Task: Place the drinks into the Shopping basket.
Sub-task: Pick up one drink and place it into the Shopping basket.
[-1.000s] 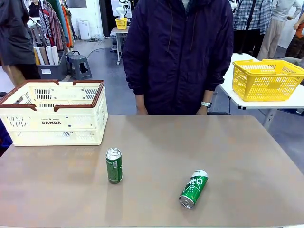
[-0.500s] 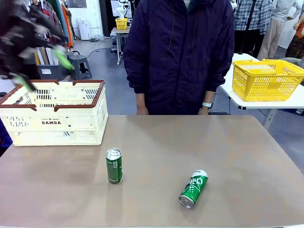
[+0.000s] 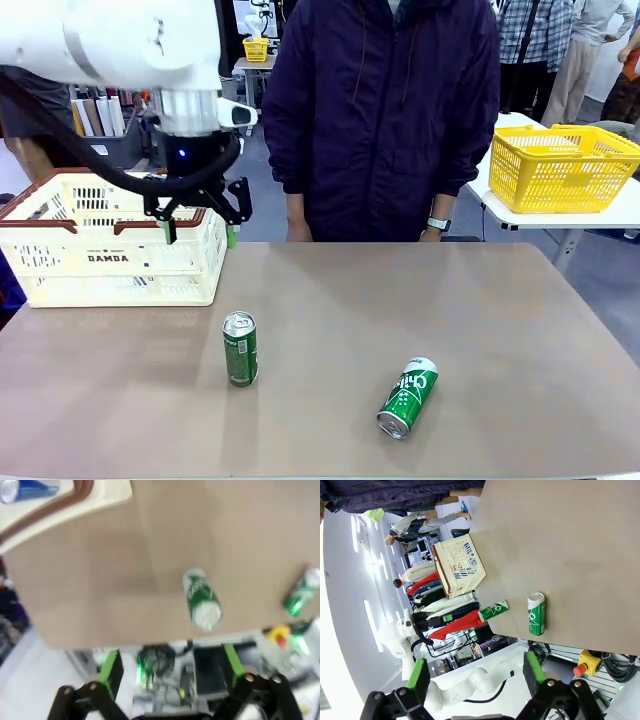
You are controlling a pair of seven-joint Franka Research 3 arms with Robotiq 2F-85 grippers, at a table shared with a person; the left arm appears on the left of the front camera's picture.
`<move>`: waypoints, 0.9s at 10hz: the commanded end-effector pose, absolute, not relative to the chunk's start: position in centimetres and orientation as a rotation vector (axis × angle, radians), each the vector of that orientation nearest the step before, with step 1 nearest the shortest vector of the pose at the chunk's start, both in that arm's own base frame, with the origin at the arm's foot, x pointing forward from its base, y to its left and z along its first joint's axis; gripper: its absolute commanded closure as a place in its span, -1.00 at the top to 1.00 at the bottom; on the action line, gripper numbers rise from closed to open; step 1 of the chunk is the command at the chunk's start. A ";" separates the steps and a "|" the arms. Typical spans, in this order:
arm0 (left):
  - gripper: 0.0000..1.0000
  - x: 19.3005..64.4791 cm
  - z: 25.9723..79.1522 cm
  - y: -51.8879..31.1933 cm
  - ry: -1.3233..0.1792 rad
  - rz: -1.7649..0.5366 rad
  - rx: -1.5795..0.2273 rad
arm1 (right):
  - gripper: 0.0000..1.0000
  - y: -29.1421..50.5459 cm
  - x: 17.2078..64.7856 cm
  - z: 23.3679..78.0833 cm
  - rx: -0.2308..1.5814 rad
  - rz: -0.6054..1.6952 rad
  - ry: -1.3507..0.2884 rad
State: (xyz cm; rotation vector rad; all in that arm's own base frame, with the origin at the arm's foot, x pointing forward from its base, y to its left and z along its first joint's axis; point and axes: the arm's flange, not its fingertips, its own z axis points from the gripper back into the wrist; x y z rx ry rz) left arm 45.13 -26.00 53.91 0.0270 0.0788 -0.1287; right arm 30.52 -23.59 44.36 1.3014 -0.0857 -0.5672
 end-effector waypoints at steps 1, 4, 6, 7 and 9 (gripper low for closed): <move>1.00 42.1 52.2 -25.8 -0.061 -0.010 0.012 | 1.00 -23.7 30.5 44.9 1.320 -0.576 -0.081; 1.00 40.2 50.7 -27.5 -0.073 0.020 0.015 | 1.00 -23.7 30.5 44.9 1.320 -0.576 -0.081; 1.00 41.0 51.0 -27.7 -0.061 -0.005 0.018 | 1.00 -23.7 30.5 44.9 1.320 -0.576 -0.081; 1.00 41.0 51.0 -27.7 -0.061 -0.005 0.018 | 1.00 -23.7 30.5 44.9 1.320 -0.576 -0.081; 1.00 41.0 51.0 -27.7 -0.061 -0.005 0.018 | 1.00 -23.7 30.5 44.9 1.320 -0.576 -0.081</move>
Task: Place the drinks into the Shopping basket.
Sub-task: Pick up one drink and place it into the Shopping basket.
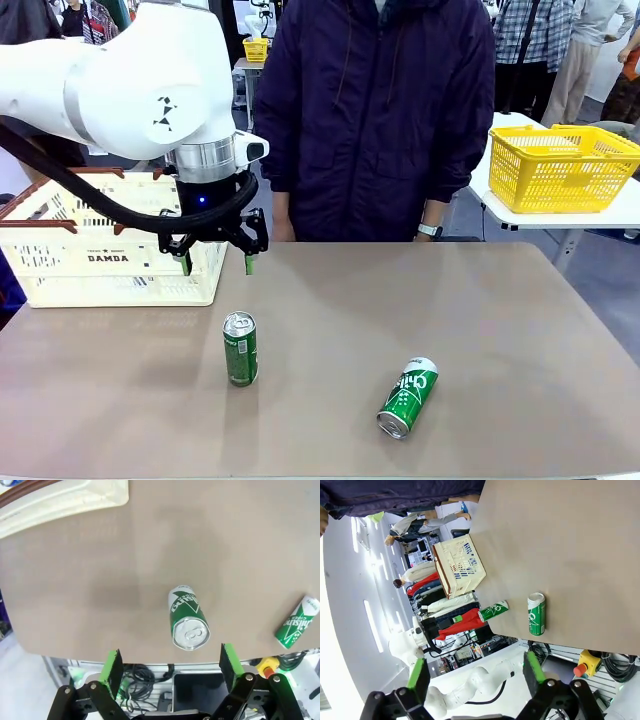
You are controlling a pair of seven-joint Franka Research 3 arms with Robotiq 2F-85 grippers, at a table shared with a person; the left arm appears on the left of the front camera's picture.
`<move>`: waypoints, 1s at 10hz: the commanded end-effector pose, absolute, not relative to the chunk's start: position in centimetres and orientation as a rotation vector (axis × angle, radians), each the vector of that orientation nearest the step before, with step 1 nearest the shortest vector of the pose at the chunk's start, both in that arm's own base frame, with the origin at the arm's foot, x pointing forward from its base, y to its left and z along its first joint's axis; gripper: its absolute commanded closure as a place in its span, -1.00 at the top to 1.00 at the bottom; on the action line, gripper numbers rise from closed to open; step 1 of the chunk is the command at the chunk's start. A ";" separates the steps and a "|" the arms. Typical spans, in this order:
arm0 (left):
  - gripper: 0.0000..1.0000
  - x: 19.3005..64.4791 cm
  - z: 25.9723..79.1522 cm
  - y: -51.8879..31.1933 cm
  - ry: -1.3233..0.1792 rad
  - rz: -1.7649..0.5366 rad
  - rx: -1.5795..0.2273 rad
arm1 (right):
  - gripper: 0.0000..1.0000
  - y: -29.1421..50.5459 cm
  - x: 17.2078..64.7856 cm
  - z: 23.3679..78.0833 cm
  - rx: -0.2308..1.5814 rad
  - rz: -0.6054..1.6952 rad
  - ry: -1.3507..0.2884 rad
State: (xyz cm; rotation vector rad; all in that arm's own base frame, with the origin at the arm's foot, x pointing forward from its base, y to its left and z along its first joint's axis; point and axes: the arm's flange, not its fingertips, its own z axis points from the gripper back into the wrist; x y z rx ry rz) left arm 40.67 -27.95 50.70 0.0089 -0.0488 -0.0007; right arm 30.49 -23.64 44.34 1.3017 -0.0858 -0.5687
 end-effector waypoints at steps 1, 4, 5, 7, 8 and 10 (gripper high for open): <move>1.00 40.6 50.8 -28.0 -0.052 -0.002 0.008 | 1.00 -23.7 30.5 44.9 1.320 -0.576 -0.081; 1.00 37.0 48.6 -29.7 -0.178 0.045 -0.043 | 1.00 -23.7 30.5 44.9 1.320 -0.576 -0.081; 1.00 36.4 47.6 -29.7 -0.180 0.070 -0.033 | 1.00 -23.7 30.5 44.9 1.320 -0.576 -0.081; 1.00 35.6 45.2 -30.3 -0.143 0.051 -0.029 | 1.00 -23.7 30.5 44.9 1.320 -0.576 -0.081; 1.00 35.2 43.8 -30.7 -0.124 0.069 -0.002 | 1.00 -23.7 30.5 44.9 1.320 -0.576 -0.081; 1.00 35.4 40.6 -30.9 -0.139 0.023 0.010 | 1.00 -23.7 30.5 44.9 1.320 -0.576 -0.081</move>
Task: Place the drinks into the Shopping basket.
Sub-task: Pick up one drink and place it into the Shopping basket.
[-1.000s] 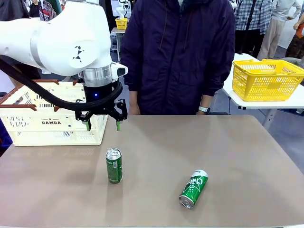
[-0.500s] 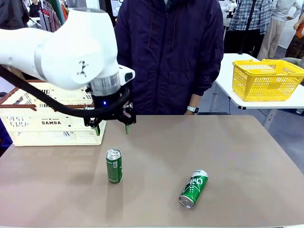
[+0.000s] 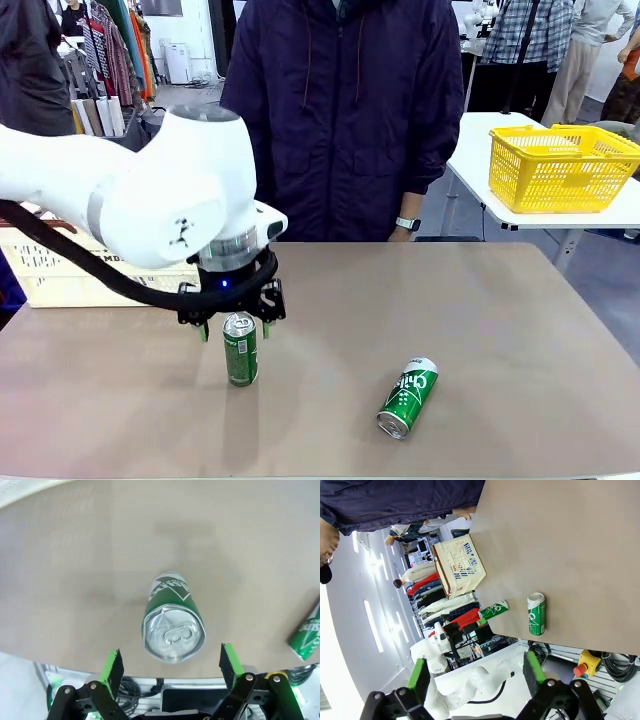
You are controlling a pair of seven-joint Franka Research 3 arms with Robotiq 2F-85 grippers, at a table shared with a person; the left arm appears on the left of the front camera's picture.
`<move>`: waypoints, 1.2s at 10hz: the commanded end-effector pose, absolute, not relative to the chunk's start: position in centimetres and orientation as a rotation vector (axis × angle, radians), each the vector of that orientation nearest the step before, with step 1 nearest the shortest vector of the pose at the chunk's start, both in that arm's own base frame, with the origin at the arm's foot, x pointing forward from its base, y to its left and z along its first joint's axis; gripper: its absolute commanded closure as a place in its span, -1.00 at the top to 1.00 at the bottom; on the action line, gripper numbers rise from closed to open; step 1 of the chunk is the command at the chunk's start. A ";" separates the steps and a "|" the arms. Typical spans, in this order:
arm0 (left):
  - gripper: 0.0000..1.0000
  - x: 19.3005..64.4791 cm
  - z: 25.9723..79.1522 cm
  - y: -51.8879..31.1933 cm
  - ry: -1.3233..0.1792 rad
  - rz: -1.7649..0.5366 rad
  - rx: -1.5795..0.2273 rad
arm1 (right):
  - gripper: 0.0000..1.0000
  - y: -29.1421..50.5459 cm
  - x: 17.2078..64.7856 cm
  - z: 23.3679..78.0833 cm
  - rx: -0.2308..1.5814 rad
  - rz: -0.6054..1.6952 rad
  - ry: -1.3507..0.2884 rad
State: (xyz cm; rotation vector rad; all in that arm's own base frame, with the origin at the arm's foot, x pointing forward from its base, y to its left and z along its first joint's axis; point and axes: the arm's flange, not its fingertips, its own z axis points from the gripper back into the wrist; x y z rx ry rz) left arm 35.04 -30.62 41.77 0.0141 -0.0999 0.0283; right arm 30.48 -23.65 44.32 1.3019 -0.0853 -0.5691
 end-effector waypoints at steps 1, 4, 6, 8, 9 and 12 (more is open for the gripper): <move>1.00 35.7 39.4 -30.9 -0.145 -0.019 -0.021 | 1.00 -23.7 30.5 44.9 1.320 -0.576 -0.081; 1.00 36.2 37.7 -30.5 -0.124 -0.022 -0.037 | 1.00 -23.7 30.5 44.9 1.320 -0.576 -0.081; 1.00 36.2 37.7 -30.3 -0.104 -0.012 -0.002 | 1.00 -23.7 30.5 44.9 1.320 -0.576 -0.081; 1.00 36.1 37.9 -30.1 -0.114 -0.002 -0.007 | 1.00 -23.7 30.5 44.9 1.320 -0.576 -0.081; 1.00 36.1 37.8 -30.1 -0.121 -0.004 0.000 | 1.00 -23.7 30.5 44.9 1.320 -0.576 -0.081; -1.00 36.3 37.6 -30.4 -0.135 0.014 0.034 | 1.00 -23.7 30.5 44.9 1.320 -0.576 -0.081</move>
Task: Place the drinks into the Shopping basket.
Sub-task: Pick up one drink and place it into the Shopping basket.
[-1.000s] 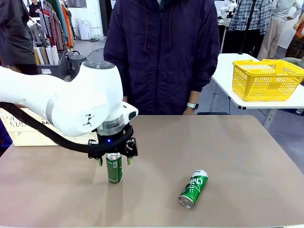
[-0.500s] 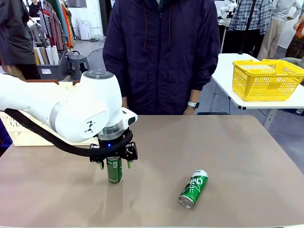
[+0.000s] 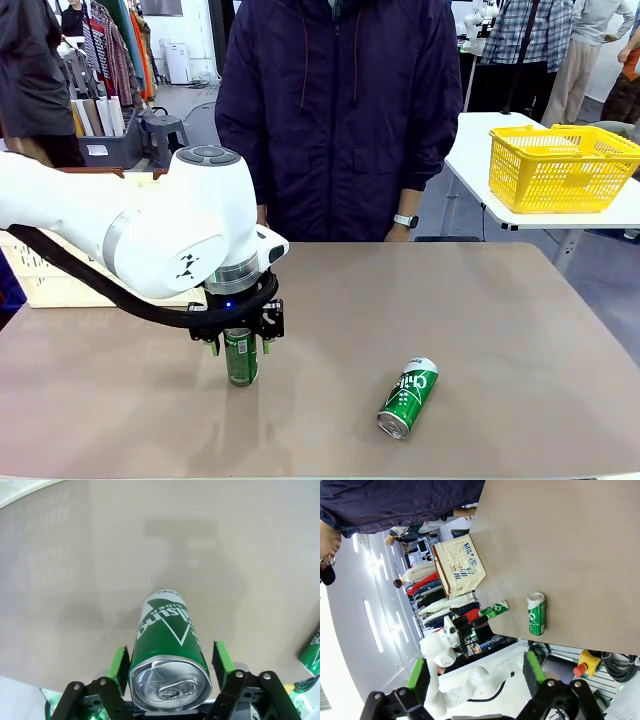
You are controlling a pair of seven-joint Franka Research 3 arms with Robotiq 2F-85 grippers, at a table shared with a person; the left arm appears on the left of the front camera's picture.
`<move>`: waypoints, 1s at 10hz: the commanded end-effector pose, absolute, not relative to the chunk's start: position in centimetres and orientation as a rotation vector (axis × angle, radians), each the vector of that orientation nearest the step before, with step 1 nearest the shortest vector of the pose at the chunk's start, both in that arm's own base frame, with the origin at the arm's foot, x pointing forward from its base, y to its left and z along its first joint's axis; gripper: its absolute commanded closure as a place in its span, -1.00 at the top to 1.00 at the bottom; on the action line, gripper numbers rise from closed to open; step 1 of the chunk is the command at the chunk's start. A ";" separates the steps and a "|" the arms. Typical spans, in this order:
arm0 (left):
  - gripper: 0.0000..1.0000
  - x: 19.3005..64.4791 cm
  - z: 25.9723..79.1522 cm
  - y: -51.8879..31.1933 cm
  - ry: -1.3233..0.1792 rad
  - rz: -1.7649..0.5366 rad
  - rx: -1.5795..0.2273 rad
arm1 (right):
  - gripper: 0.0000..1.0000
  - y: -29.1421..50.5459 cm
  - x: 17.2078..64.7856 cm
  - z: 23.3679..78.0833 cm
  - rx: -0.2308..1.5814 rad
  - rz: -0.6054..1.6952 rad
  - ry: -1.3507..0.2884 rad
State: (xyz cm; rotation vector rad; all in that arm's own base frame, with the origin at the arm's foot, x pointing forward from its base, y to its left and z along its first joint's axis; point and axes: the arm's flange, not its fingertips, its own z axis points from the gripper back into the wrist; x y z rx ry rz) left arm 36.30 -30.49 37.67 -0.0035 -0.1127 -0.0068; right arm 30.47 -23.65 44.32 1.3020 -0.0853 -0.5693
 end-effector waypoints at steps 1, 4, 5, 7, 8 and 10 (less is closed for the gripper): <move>-1.00 36.3 37.8 -30.1 -0.147 0.034 0.049 | 1.00 -23.7 30.5 44.9 1.320 -0.576 -0.081; -1.00 36.4 37.8 -29.9 -0.174 0.060 0.065 | 1.00 -23.7 30.5 44.9 1.320 -0.576 -0.081; -1.00 36.5 37.7 -30.0 -0.178 0.065 0.072 | 1.00 -23.7 30.5 44.9 1.320 -0.576 -0.081; -1.00 36.4 38.0 -30.1 -0.187 0.049 0.061 | 1.00 -23.7 30.5 44.9 1.320 -0.576 -0.081; -1.00 36.2 38.8 -29.9 -0.199 0.033 0.042 | 1.00 -23.7 30.5 44.9 1.320 -0.576 -0.081; -1.00 36.1 44.1 -29.1 -0.226 -0.027 0.007 | 1.00 -23.7 30.5 44.9 1.320 -0.576 -0.081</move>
